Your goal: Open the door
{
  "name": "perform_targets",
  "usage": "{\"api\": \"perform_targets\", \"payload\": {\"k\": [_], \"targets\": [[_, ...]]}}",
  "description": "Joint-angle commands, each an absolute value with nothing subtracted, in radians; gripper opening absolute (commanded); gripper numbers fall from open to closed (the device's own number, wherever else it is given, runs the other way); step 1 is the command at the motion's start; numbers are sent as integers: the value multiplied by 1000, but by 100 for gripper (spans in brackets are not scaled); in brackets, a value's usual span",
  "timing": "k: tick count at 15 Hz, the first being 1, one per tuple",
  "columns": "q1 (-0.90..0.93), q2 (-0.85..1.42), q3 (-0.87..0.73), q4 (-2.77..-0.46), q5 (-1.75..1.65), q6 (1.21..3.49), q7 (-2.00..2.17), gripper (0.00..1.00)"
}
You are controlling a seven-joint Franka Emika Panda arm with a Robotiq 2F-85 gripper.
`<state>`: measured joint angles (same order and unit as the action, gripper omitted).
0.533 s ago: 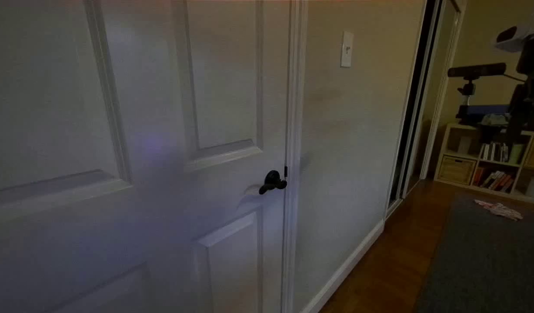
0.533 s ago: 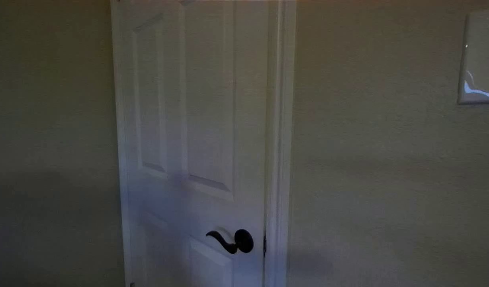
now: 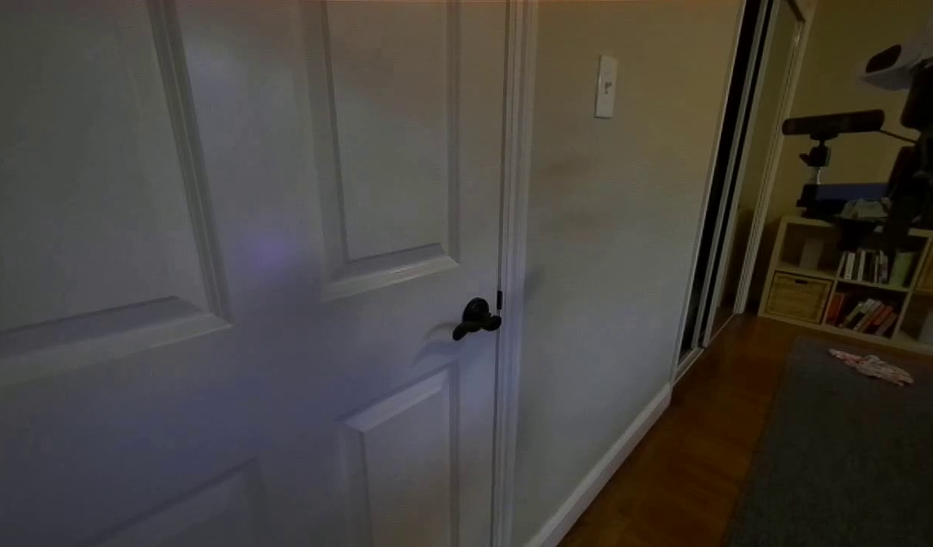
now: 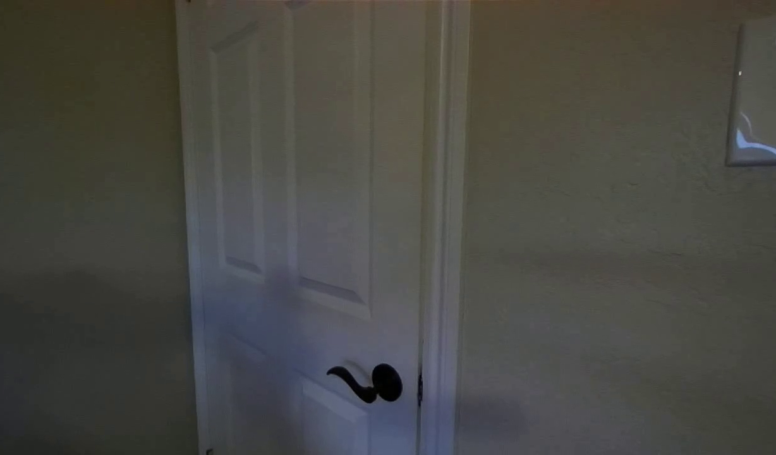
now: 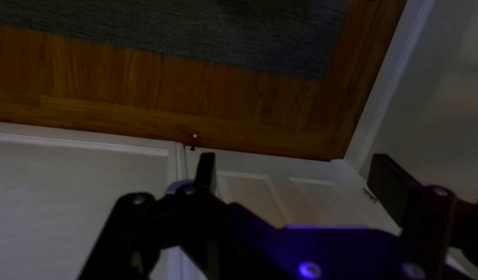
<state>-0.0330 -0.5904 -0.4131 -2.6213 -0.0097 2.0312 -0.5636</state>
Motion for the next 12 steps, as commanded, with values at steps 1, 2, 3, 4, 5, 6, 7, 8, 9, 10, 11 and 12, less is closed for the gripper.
{"api": "perform_targets", "payload": {"k": [1, 2, 3, 4, 5, 6, 7, 8, 9, 10, 11, 12], "targets": [[-31, -570, -384, -2621, 36, 2038, -608, 100], [-11, -567, -385, -2622, 66, 2051, -632, 100], [7, -562, -383, -2623, 105, 2067, -652, 100], [20, -552, -378, -2622, 145, 2080, -671, 100], [34, -536, -371, -2619, 188, 2094, -684, 100], [44, -514, -358, -2612, 229, 2114, -684, 100], [52, -496, -347, -2608, 267, 2138, -679, 100], [65, -474, -334, -2600, 311, 2168, -672, 100], [73, -455, -320, -2595, 349, 2203, -665, 100], [84, -432, -306, -2588, 394, 2245, -657, 100], [97, -411, -296, -2578, 438, 2278, -659, 100], [105, -393, -284, -2570, 475, 2313, -660, 100]]}}
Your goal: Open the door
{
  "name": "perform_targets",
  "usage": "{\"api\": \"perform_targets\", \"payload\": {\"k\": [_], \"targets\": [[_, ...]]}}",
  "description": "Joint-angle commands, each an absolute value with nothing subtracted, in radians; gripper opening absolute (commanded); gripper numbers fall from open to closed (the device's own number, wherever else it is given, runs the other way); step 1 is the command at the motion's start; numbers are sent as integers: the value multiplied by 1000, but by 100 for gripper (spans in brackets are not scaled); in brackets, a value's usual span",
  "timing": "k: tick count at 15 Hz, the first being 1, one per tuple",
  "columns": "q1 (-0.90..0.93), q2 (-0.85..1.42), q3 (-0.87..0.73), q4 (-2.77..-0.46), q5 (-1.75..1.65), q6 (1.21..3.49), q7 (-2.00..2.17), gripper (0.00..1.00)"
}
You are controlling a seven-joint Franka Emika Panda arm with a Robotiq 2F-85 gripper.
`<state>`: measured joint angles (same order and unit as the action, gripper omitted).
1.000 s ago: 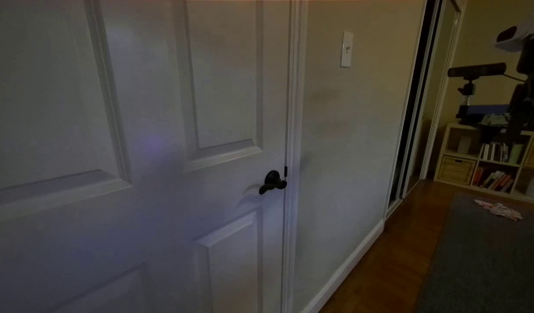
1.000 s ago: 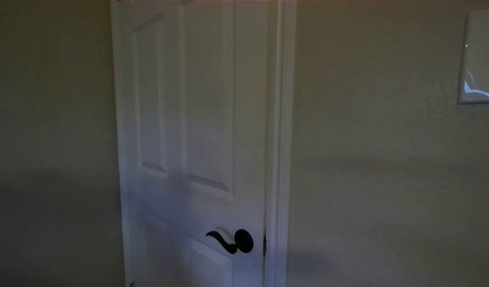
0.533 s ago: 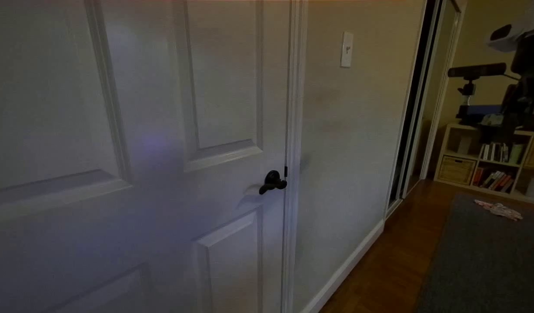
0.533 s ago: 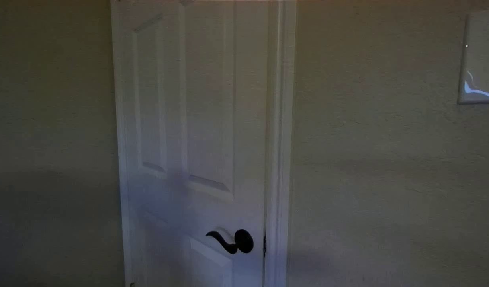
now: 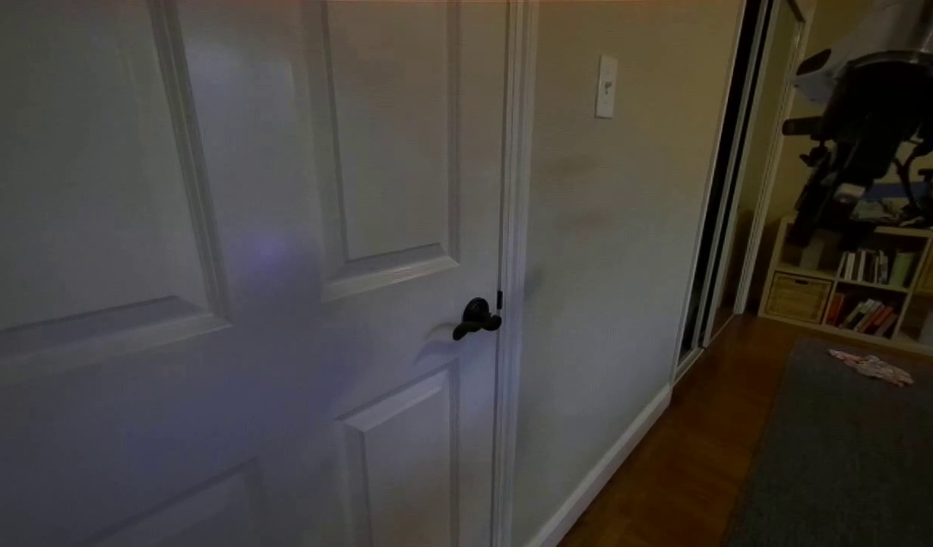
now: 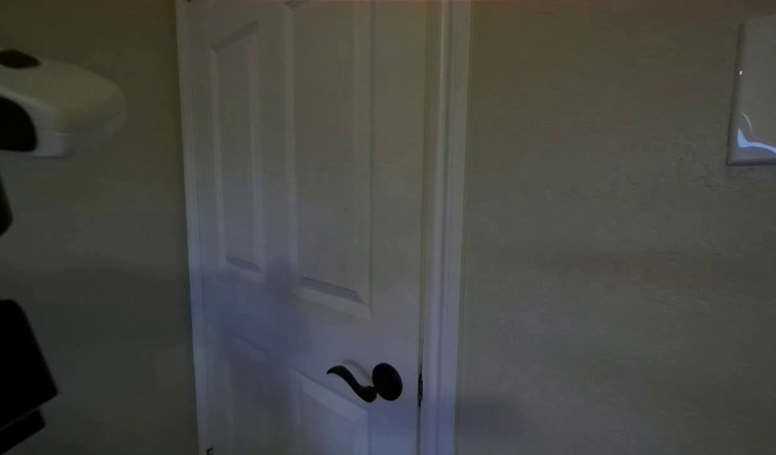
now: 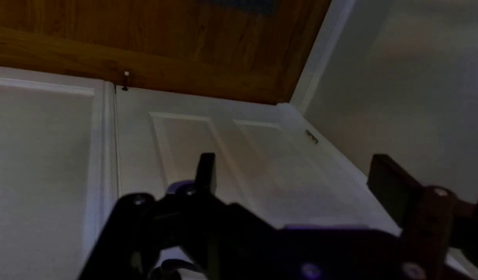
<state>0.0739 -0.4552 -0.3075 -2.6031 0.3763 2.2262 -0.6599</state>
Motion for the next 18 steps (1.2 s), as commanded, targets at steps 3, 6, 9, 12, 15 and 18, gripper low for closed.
{"api": "perform_targets", "payload": {"k": [3, 6, 9, 12, 15, 18], "targets": [[120, -353, -256, -2542, 549, 2371, -680, 100], [94, -356, -235, -2542, 518, 2343, -666, 100], [94, -352, -234, -2535, 518, 2343, -666, 100], [94, -352, -234, -2534, 518, 2343, -667, 100], [94, -352, -234, -2534, 518, 2343, -667, 100], [94, -352, -234, -2534, 518, 2343, -668, 100]]}}
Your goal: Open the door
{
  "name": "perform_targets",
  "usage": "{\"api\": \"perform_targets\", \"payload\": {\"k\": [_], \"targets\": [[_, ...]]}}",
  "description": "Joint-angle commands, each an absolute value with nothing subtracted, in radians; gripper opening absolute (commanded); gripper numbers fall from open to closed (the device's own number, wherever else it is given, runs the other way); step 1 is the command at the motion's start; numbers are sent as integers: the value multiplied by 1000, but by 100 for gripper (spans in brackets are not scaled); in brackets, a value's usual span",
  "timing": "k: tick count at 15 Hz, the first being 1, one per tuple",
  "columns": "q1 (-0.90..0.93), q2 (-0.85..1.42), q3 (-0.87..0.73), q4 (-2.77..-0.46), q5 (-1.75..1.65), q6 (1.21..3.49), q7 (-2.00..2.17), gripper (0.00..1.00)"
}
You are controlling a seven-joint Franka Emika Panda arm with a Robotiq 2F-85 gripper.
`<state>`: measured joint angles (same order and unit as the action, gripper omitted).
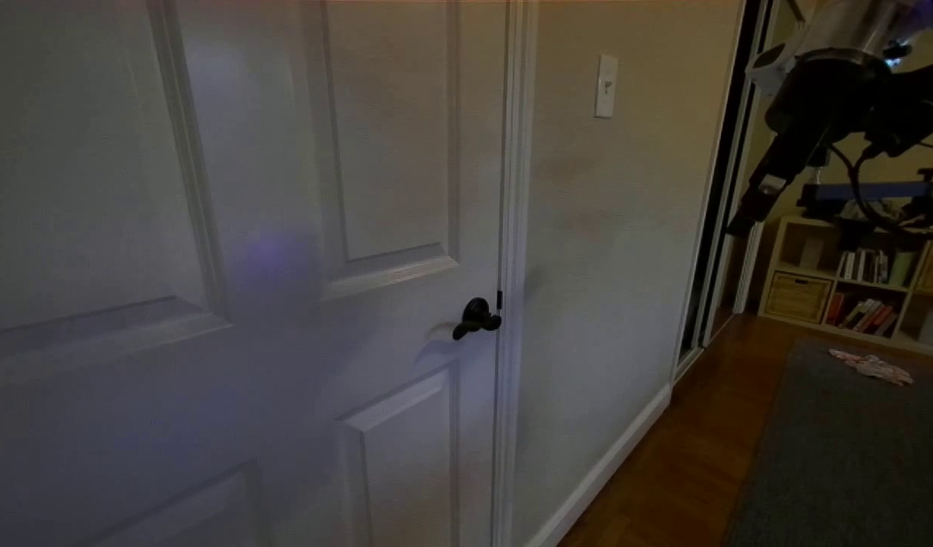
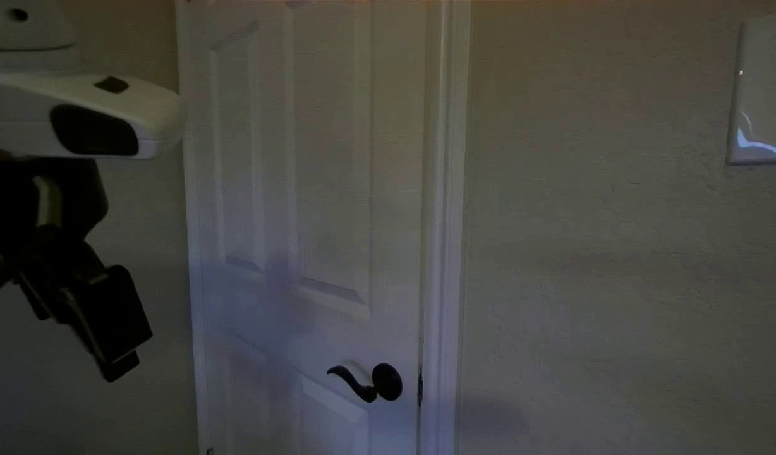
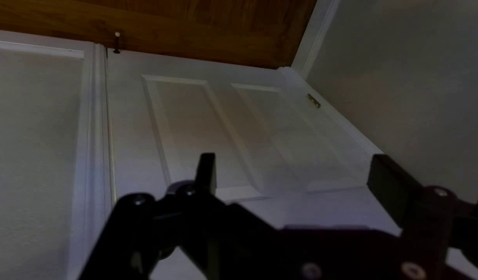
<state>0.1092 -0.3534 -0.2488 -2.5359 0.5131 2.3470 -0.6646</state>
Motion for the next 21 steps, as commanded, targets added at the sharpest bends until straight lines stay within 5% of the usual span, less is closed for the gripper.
{"api": "perform_targets", "payload": {"k": [1, 21], "targets": [[94, -352, -234, -2534, 518, 2343, -668, 100], [128, -74, -50, -2246, 577, 2374, -445, 100]]}}
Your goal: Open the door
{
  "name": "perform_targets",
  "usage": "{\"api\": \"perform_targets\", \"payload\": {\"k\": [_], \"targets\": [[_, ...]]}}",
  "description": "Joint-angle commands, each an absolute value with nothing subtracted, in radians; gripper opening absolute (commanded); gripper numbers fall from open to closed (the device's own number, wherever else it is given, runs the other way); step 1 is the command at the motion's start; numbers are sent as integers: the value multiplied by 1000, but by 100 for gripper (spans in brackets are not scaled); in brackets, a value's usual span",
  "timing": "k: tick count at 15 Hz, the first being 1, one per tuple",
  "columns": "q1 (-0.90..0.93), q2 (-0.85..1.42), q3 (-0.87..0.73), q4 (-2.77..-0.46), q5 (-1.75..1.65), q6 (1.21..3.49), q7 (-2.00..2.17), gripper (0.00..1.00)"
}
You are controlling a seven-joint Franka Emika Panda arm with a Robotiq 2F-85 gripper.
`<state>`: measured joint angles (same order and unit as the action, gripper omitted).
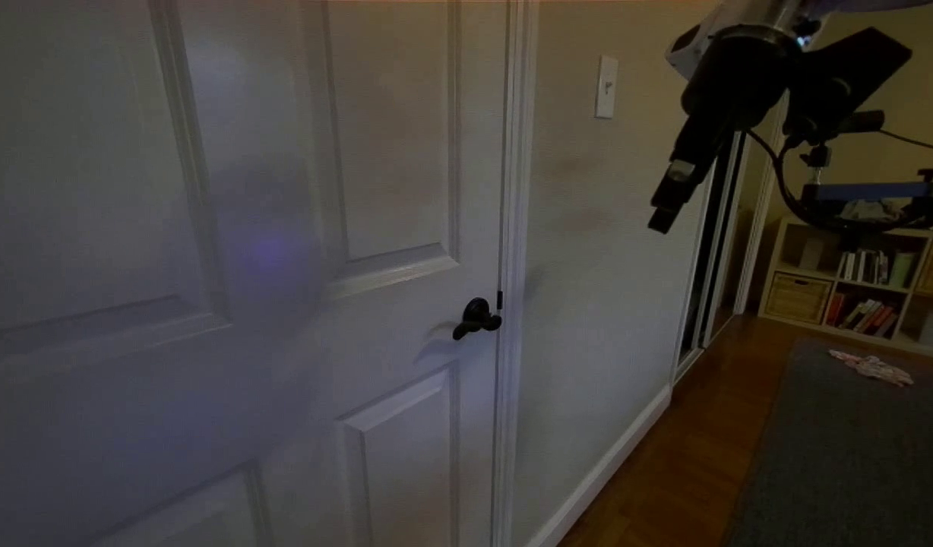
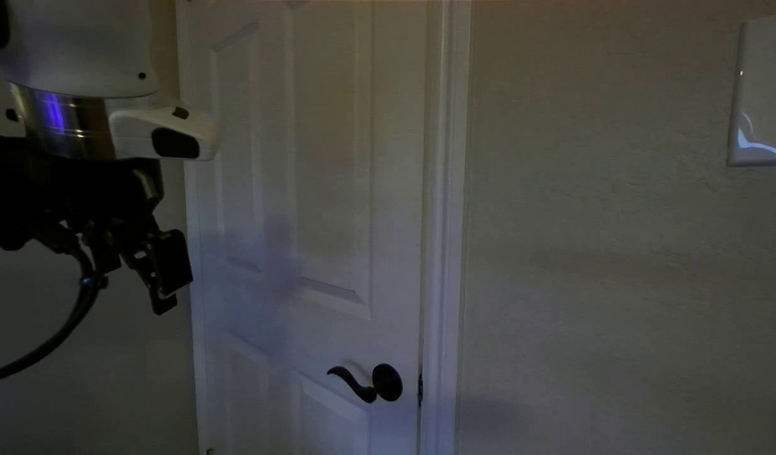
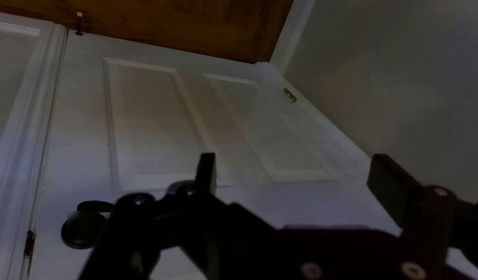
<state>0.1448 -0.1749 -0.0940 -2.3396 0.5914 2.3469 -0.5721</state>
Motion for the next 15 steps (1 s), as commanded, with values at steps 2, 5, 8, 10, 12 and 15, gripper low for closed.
{"api": "perform_targets", "payload": {"k": [2, 5, 8, 10, 12, 15], "targets": [[117, -4, -24, -2188, 559, 2415, -323, 100], [109, 103, 1, -2099, 536, 2502, -146, 100], [111, 197, 5, -2020, 435, 2558, 72, 100], [172, 248, -59, -1973, 374, 2559, 221, 100], [110, 229, 7, -1997, 379, 2547, 178, 100], [103, 252, 19, -1980, 371, 2546, 192, 100]]}}
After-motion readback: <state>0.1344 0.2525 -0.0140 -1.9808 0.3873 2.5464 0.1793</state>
